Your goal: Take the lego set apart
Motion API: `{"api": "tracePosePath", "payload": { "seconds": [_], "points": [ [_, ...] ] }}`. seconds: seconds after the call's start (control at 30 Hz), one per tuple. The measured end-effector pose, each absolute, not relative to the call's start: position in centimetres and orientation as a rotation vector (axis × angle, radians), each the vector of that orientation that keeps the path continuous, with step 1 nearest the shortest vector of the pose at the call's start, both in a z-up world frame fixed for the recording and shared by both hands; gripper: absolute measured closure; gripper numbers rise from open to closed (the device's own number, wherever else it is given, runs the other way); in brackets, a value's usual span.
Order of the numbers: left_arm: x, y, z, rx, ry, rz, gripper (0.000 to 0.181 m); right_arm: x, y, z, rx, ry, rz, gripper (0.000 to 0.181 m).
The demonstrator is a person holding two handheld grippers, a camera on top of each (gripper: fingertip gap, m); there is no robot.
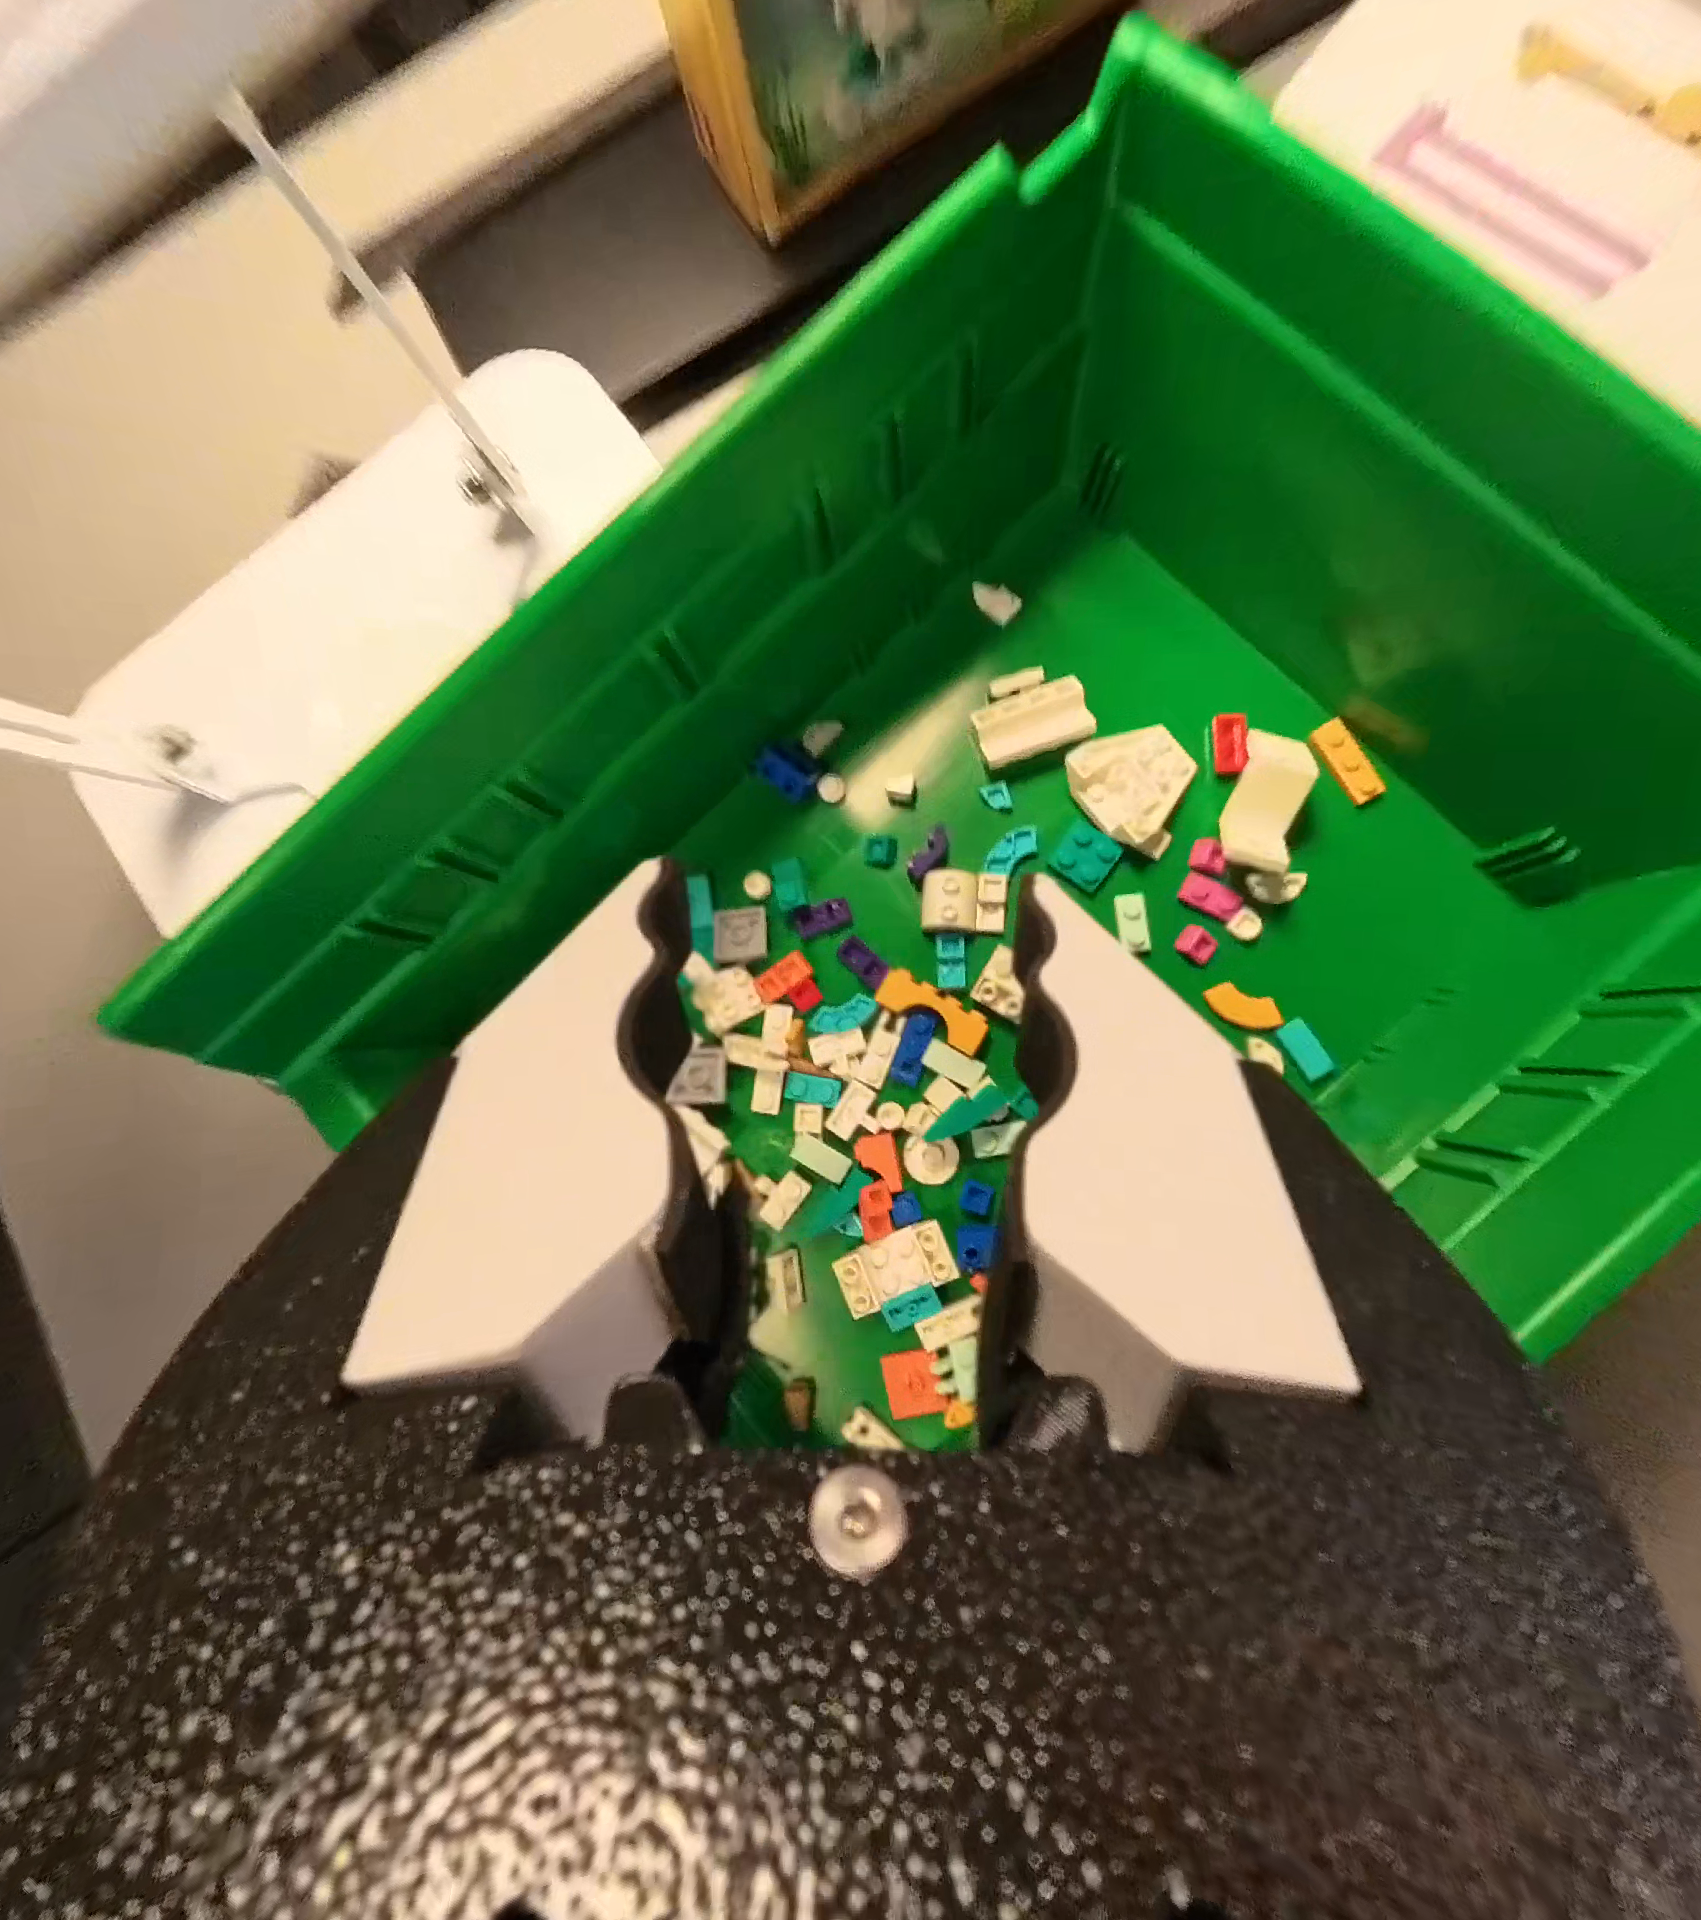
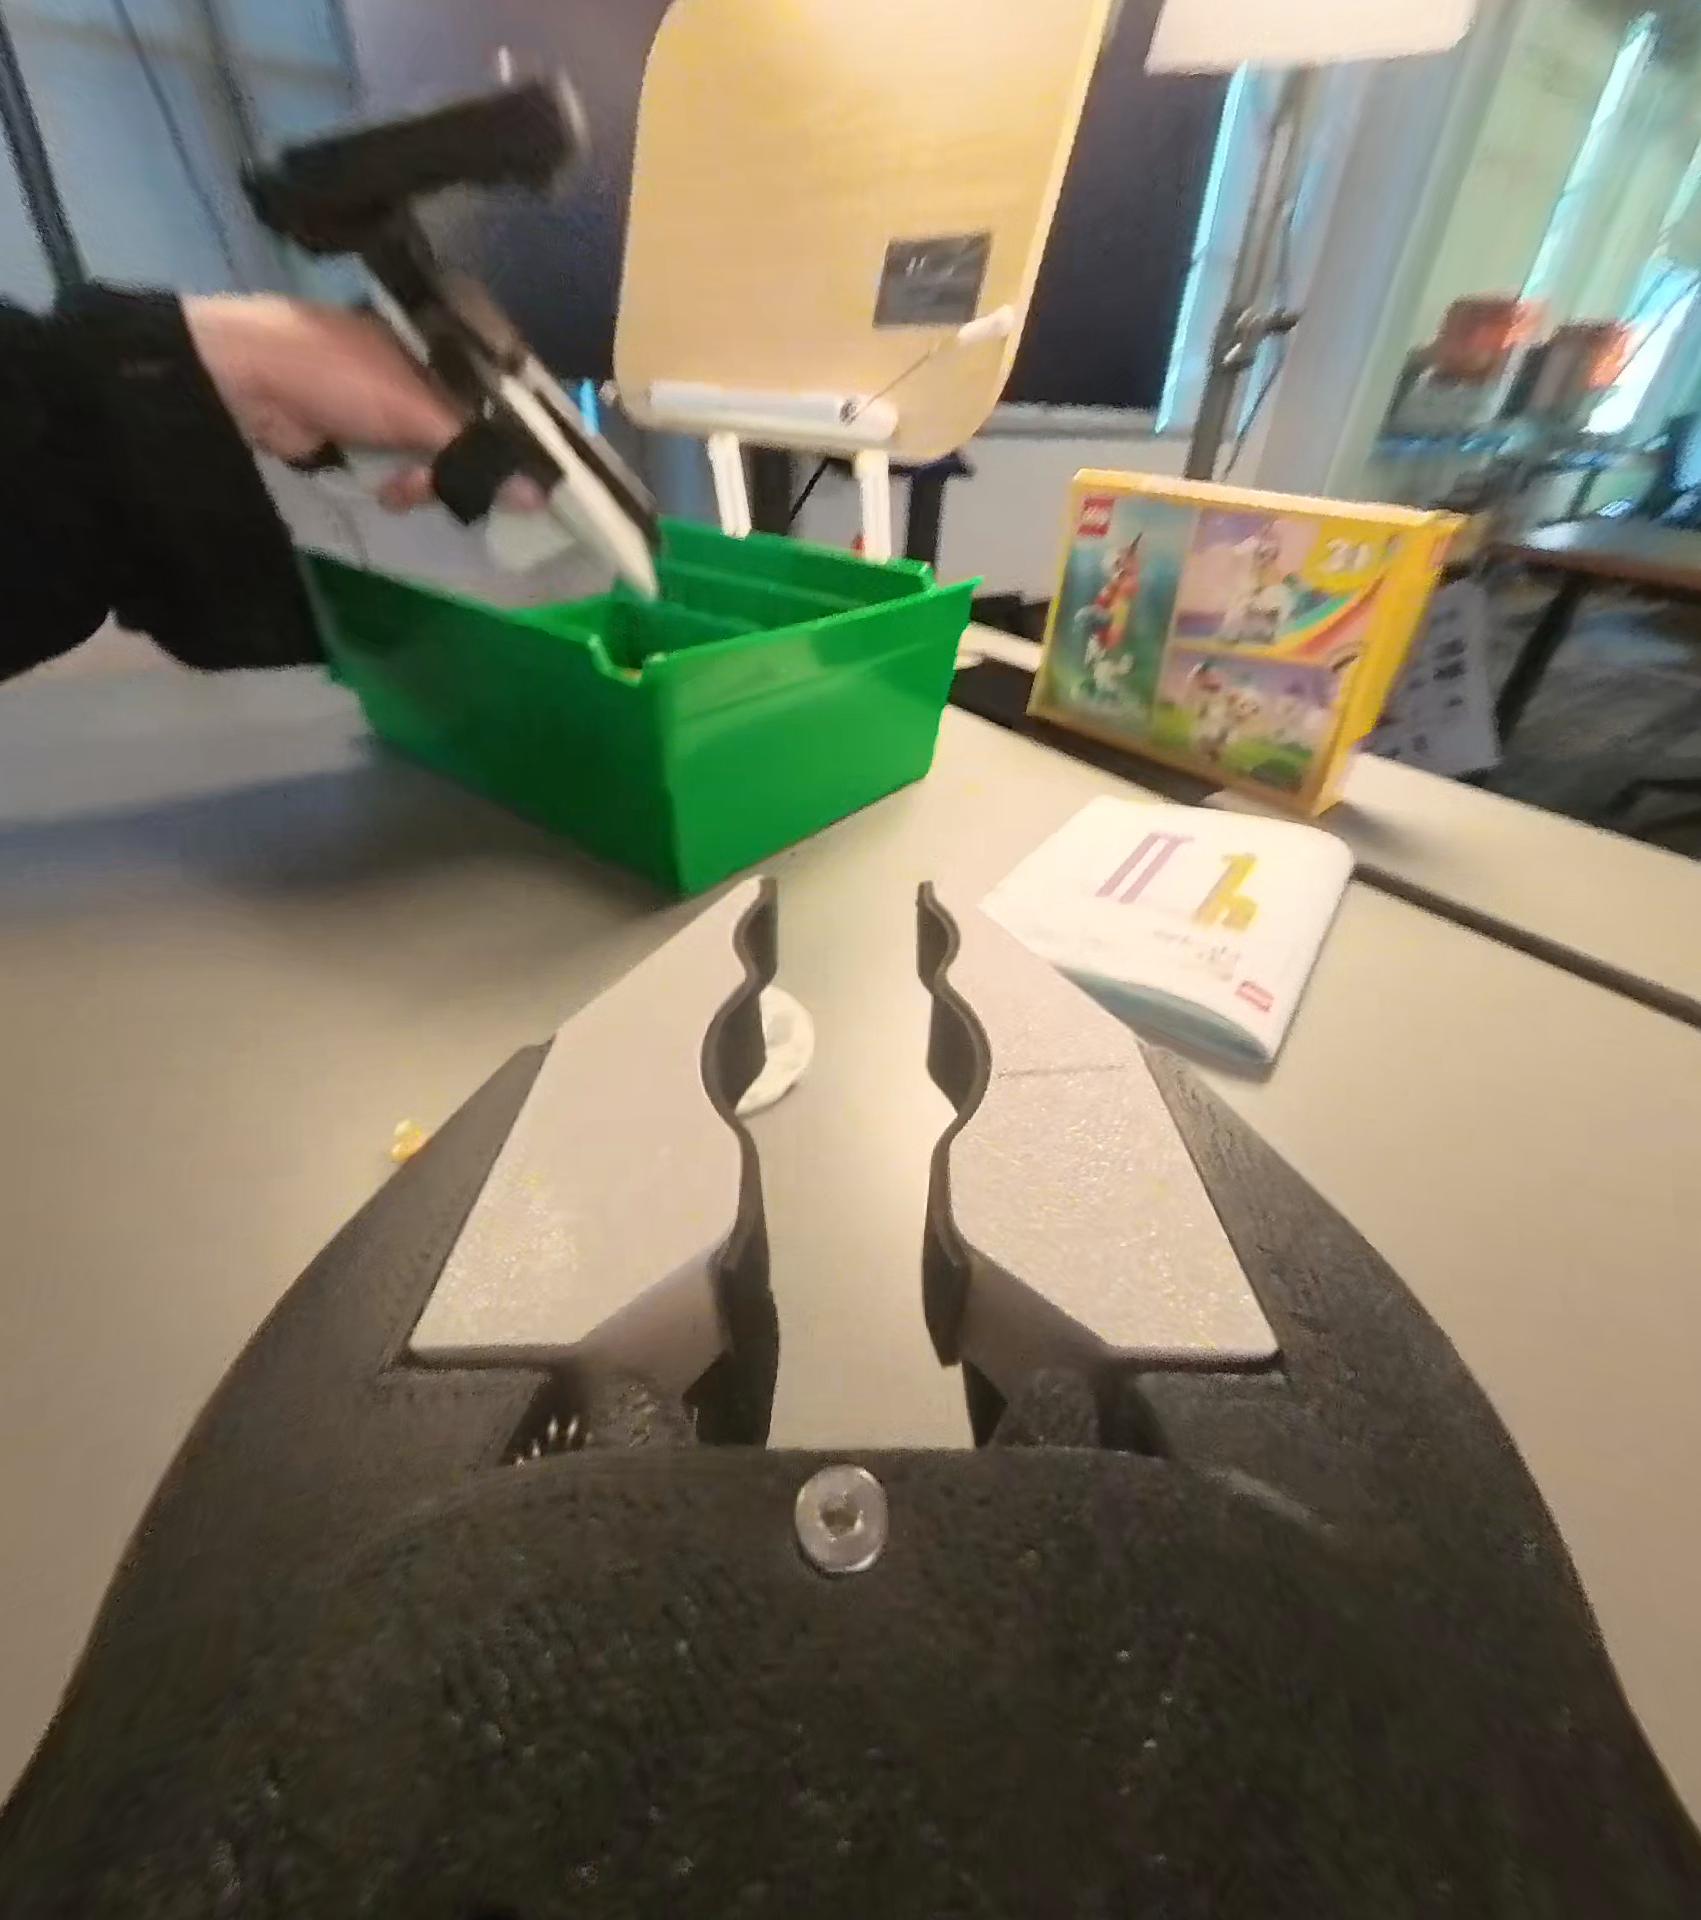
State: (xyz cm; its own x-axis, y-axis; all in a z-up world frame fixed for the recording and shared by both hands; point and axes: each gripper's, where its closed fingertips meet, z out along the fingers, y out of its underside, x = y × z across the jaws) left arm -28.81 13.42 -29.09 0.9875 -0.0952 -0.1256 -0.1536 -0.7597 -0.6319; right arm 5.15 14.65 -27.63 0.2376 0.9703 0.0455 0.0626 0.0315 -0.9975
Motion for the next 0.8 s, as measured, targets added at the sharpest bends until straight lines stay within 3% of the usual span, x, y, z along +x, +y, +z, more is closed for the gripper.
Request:
{"api": "tracePosePath", "payload": {
  "seconds": [0.03, 0.3, 0.47, 0.57, 0.67, 0.77, 0.8],
  "points": [
    [-28.7, 13.3, -28.3, -2.399, 0.179, 0.145, 0.12, 5.1, 14.5, -28.1, -1.345, -1.13, 0.968, 0.153],
    [-24.3, 11.1, -23.6, -2.213, 0.321, 0.199, 0.107, 5.5, 10.6, -31.1, -1.361, -1.515, 0.999, 0.149],
    [-12.0, 7.8, -20.4, -1.821, 0.645, -0.006, 0.126, 6.1, 8.1, -34.4, -1.391, -1.784, 0.911, 0.131],
    [-6.7, 5.9, -22.0, -1.749, 0.736, -0.185, 0.131, 5.8, 7.0, -35.1, -1.372, -1.857, 0.861, 0.131],
    [-3.6, 4.8, -24.3, -1.745, 0.777, -0.351, 0.131, 5.9, 7.6, -36.1, -1.342, -1.901, 0.69, 0.136],
    [-2.1, 4.9, -25.4, -1.746, 0.699, -0.512, 0.131, 6.3, 8.8, -36.6, -1.285, -1.922, 0.522, 0.164],
    [-1.5, 4.9, -25.5, -1.743, 0.669, -0.582, 0.131, 6.3, 9.0, -36.6, -1.265, -1.925, 0.496, 0.166]
  ]
}}
